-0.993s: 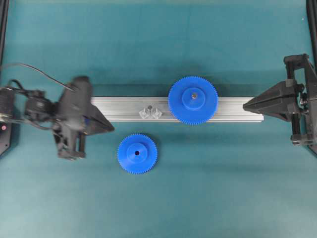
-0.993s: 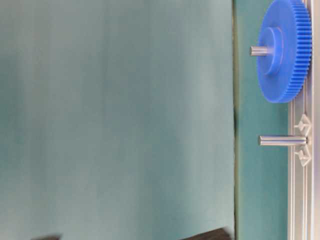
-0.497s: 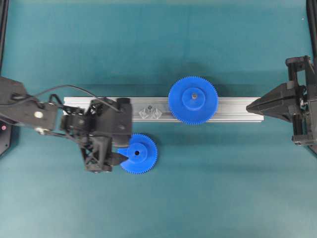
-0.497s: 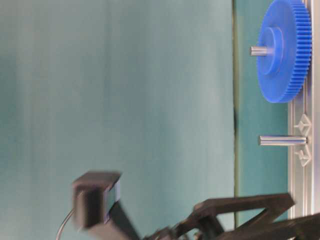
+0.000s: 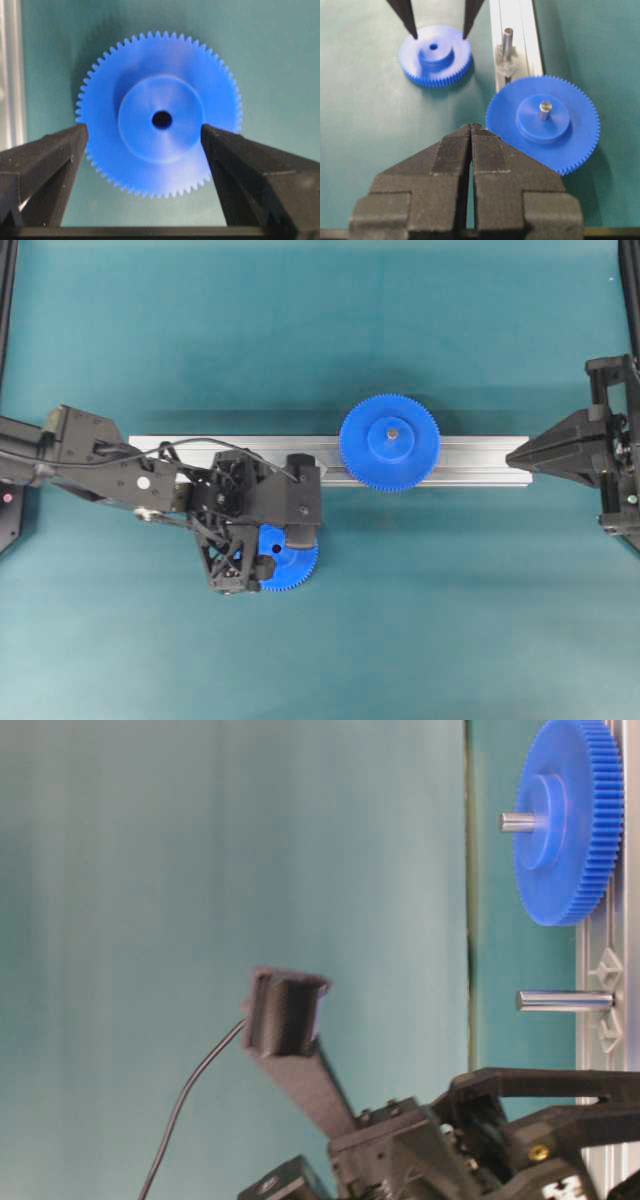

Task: Find the location of the shaft and insert the small gear.
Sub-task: 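Close the left gripper on the small blue gear's hub and lift it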

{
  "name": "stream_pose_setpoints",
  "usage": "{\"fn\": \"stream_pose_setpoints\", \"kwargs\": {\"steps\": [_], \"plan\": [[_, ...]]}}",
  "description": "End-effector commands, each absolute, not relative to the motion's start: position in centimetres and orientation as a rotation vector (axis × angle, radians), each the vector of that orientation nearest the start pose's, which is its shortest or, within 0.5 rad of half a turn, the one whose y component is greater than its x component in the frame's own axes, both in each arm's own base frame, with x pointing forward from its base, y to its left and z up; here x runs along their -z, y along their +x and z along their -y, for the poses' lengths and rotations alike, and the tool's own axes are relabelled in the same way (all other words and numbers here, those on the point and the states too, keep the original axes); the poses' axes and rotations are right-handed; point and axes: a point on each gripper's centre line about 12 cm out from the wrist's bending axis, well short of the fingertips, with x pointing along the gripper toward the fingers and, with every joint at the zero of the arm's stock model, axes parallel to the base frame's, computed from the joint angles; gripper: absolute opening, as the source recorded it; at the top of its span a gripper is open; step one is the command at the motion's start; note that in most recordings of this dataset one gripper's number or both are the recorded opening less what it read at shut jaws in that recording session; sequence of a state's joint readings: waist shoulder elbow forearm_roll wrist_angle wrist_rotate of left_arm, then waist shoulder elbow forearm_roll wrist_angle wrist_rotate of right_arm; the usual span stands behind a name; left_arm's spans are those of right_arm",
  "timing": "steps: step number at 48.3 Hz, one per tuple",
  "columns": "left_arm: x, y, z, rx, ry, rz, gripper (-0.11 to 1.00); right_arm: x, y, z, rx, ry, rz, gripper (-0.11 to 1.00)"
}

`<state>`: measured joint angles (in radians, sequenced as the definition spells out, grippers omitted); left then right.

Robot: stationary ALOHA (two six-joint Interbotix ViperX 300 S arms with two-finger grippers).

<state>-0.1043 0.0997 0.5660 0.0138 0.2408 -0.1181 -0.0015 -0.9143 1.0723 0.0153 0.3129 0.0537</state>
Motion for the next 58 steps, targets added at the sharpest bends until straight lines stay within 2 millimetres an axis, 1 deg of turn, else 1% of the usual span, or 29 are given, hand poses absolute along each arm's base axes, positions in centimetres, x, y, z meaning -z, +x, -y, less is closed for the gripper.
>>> {"fn": "stream_pose_setpoints", "kwargs": {"steps": [1, 10, 20, 37, 48, 58], "plan": [[-15.2, 40.4, 4.5, 0.055, -0.047, -0.880, 0.93, -25.9, 20.1, 0.0, 0.016, 0.076, -0.458, 0.02], [-15.1, 40.8, 4.7, 0.056, -0.050, -0.887, 0.93, -25.7, 19.9, 0.0, 0.016, 0.078, -0.460, 0.02], [-14.3, 40.7, 5.3, 0.065, -0.045, -0.916, 0.93, -25.4, 19.7, 0.0, 0.018, 0.078, -0.465, 0.02], [-13.4, 40.8, 5.3, 0.063, -0.044, -0.936, 0.93, -25.5, 19.7, 0.0, 0.018, 0.078, -0.460, 0.02], [-13.4, 40.7, 5.3, 0.062, -0.045, -0.938, 0.93, -25.5, 19.7, 0.0, 0.018, 0.078, -0.460, 0.02], [-12.7, 40.6, 5.3, 0.047, -0.069, -0.960, 0.93, -25.6, 19.6, 0.0, 0.016, 0.078, -0.458, 0.02]]}}
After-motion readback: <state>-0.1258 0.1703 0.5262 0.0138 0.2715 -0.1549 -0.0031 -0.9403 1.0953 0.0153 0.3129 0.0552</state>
